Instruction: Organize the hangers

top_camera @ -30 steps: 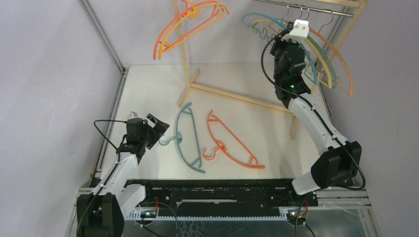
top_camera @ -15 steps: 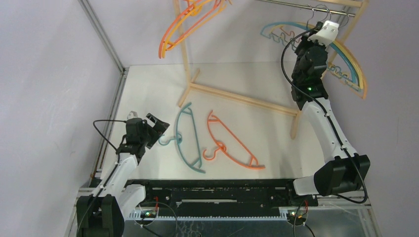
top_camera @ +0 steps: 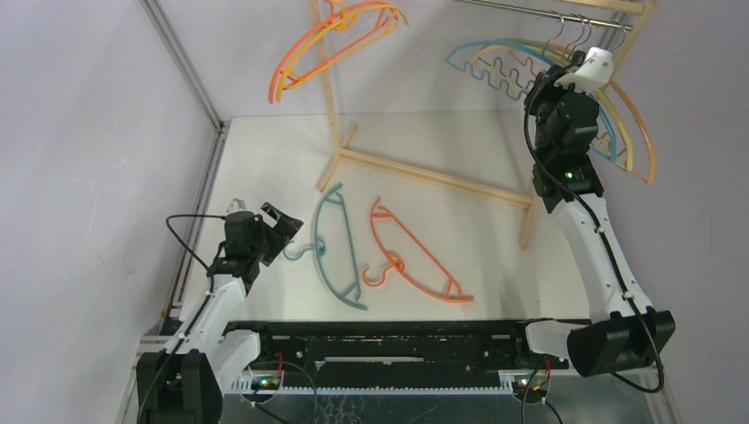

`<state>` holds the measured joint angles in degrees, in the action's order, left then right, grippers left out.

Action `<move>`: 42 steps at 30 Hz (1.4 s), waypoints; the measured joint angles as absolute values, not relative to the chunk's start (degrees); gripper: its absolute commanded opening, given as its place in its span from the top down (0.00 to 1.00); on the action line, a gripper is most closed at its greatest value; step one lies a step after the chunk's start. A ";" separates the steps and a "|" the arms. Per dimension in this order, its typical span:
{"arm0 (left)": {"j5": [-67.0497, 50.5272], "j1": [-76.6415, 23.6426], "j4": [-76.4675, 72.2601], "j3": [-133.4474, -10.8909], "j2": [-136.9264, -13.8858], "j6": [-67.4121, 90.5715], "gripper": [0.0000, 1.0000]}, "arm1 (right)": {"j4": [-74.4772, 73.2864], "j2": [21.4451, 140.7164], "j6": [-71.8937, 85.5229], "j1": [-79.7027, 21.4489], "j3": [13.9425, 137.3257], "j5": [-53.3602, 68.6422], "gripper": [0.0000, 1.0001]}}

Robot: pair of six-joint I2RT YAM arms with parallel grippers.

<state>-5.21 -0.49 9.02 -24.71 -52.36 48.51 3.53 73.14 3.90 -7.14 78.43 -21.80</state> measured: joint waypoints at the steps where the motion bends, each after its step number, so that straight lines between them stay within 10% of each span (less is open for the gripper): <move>1: -5.21 -0.49 9.02 -24.71 -52.38 48.49 0.00 | 2.94 71.90 4.40 -7.40 77.65 -20.73 0.58; 18: -5.28 -0.49 7.77 -24.71 -55.86 48.40 0.00 | -4.97 62.30 2.85 -18.98 75.88 -8.80 0.19; 30: -5.28 -0.45 8.32 -26.68 -57.93 48.01 0.00 | -19.97 67.72 1.89 -44.75 78.35 -4.27 0.15; 42: -5.17 -0.45 10.00 -28.84 -56.86 47.99 0.00 | -32.97 74.76 1.39 -47.07 64.62 2.87 0.18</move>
<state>-5.17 -0.45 10.00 -28.84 -56.86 47.99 -32.97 74.76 1.39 -47.07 64.62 2.87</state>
